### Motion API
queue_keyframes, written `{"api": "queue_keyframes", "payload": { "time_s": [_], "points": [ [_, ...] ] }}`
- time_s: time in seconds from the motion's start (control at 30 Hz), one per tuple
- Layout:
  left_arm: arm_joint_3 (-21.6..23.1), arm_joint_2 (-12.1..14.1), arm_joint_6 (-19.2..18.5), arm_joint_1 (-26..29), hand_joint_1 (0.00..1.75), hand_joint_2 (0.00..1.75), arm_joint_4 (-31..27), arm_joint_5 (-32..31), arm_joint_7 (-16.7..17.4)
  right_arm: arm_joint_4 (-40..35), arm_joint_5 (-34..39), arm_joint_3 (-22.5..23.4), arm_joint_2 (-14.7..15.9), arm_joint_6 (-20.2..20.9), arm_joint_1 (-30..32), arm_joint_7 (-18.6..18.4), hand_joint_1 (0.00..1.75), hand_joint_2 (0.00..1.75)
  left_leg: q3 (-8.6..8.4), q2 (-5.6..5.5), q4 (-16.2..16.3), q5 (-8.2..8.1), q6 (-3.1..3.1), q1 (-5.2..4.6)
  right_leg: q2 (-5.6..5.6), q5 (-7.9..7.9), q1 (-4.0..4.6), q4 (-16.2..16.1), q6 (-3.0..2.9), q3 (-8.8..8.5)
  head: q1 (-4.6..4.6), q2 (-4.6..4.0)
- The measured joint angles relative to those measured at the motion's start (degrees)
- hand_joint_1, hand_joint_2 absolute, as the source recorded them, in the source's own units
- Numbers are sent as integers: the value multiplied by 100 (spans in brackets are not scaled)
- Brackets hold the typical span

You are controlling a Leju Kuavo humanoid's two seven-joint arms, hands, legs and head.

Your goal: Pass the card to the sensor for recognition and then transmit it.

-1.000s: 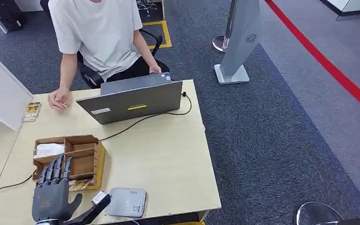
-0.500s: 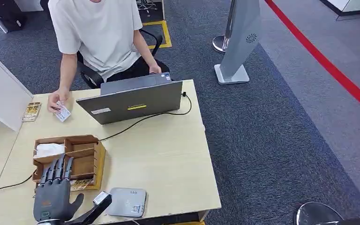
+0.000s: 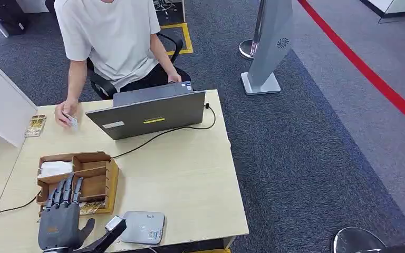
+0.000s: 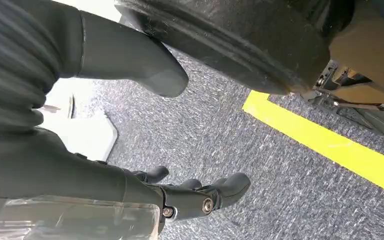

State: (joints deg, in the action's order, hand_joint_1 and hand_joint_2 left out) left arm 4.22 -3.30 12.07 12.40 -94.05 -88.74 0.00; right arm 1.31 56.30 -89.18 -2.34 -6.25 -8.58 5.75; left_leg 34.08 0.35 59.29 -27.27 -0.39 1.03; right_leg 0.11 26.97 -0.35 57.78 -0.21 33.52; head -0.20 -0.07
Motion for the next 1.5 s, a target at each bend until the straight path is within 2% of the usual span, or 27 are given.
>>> {"api": "queue_keyframes", "payload": {
  "time_s": [0.03,0.37,0.93,1.0,1.1,1.27,1.43,1.5],
  "points": [
    [0,0,0,7,175,175,0,0,2,0,0,0,0,0,0,0,0,175,0,0,0,0,0,0,0,0,0,0,0,0,0,0],
    [-234,-181,-177,46,175,175,0,4,-372,0,17,0,0,-15,3,26,0,175,0,0,0,0,0,0,0,0,0,0,0,0,2,0],
    [-378,-306,-319,37,175,175,0,7,-444,0,24,0,0,-26,7,33,0,175,-3,0,0,0,0,0,1,0,0,0,0,-1,2,0],
    [-378,-304,-409,41,175,175,-68,2,-363,0,31,0,0,-28,7,33,0,175,-3,0,0,0,0,0,1,0,0,0,0,-1,2,0],
    [-376,-304,-731,44,175,175,-298,2,-234,0,64,0,0,-35,7,13,0,175,-3,0,0,0,0,0,1,0,0,0,0,-1,0,0],
    [-97,-95,-1920,45,175,175,-1107,0,157,0,229,0,0,-59,14,-4,0,175,-3,0,1,0,-1,2,0,0,1,0,0,0,2,0],
    [659,438,-2633,-11,175,175,-2069,4,406,-2,485,0,0,-118,31,-17,0,175,-3,0,1,0,-1,2,0,0,1,0,0,0,2,0],
    [960,696,-2809,-59,175,175,-2412,9,470,-2,575,0,-2,-133,35,-20,0,175,-3,0,0,0,-1,2,1,0,1,0,0,0,0,0]
  ]
}}
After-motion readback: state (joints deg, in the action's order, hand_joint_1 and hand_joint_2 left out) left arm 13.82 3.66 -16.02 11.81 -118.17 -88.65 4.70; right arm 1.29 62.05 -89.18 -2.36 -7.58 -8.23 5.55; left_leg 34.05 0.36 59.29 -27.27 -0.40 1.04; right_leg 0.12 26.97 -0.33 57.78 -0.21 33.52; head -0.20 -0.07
